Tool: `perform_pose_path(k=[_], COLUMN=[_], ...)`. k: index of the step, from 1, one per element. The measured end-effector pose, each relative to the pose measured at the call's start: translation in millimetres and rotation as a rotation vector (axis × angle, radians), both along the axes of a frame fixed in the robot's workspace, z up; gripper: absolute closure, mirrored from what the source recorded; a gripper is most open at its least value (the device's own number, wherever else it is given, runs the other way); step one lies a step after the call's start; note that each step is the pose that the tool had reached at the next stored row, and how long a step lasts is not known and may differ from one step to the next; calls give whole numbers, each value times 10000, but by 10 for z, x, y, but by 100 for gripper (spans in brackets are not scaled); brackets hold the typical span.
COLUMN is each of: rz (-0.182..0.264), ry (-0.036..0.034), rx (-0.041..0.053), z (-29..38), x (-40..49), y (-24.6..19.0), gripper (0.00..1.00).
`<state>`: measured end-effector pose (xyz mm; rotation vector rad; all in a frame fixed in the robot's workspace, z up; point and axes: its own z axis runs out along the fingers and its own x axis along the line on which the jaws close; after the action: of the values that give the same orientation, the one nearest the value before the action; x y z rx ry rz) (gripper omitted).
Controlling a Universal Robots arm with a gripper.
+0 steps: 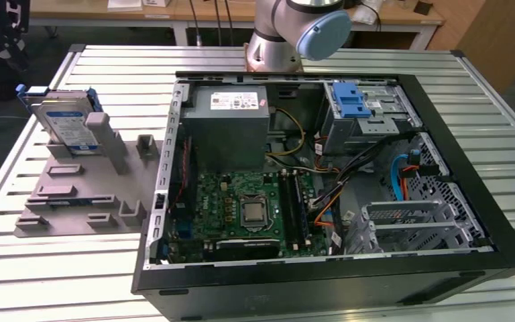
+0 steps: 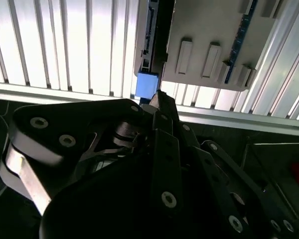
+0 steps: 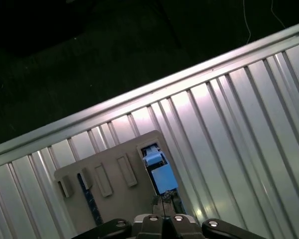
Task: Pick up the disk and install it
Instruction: 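Pick up the disk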
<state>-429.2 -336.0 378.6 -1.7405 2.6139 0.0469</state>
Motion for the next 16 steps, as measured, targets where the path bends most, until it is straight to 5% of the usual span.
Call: perform_pose_path(k=[16], rz=[2356], ry=[-6], rx=[1], z=[-9], x=[0], y=[0], gripper=[89])
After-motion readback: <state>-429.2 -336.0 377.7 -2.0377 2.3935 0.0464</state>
